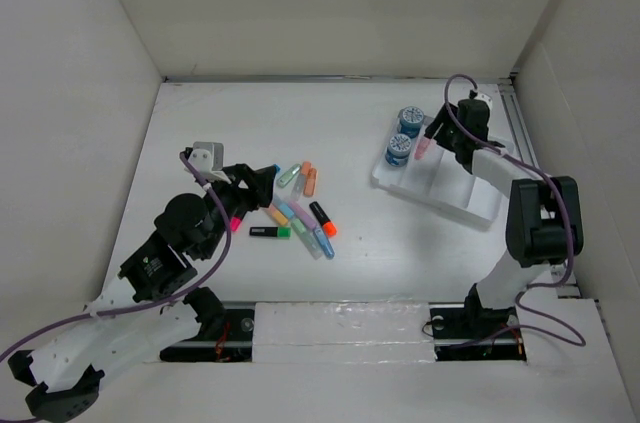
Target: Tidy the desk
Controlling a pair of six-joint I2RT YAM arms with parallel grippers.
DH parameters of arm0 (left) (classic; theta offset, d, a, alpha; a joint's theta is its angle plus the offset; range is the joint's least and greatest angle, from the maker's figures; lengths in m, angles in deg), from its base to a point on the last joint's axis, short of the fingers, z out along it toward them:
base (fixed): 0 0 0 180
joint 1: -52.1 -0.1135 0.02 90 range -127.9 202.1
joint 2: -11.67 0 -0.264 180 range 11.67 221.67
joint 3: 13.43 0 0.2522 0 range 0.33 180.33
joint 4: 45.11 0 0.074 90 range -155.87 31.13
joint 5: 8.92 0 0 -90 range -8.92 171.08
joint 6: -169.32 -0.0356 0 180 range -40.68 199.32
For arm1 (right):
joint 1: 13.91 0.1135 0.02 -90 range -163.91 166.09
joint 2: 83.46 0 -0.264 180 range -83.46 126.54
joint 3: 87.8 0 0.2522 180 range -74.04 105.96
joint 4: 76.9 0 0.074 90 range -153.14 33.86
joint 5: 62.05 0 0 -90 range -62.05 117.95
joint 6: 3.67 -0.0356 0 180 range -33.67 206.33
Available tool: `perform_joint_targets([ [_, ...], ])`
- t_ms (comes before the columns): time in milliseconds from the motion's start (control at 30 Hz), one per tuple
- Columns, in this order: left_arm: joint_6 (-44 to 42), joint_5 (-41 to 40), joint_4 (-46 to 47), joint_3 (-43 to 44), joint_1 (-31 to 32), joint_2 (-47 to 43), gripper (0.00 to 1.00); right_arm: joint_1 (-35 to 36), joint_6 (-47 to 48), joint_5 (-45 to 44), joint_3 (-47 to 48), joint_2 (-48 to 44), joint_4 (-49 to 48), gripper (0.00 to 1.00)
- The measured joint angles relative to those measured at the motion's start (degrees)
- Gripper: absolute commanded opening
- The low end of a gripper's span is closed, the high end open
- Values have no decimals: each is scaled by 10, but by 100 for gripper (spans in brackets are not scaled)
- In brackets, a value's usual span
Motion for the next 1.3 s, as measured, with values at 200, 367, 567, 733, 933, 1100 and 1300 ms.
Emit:
perform_joint_targets([
  [200, 0, 0, 0, 0, 0, 0, 60, 10, 1, 7, -11, -44, -2, 19],
  [367, 0, 0, 0, 0, 0, 1, 60, 120, 1, 6, -64, -113, -21, 0],
  [567, 0, 0, 0, 0, 0, 8, 60, 370, 9, -15, -84, -141, 11, 28],
  [733, 0, 0, 0, 0, 0, 9, 60, 515, 15, -50, -136, -183, 45, 51],
  [933, 0, 0, 0, 0, 0, 10, 60, 603, -1, -90, -170, -154, 79, 52],
  [1100, 0, 0, 0, 0, 0, 13, 60, 629, -2, -114, -152, -78, 97, 54],
  [1300, 0, 0, 0, 0, 0, 13, 60, 640, -2, -147, -114, -25, 105, 54],
])
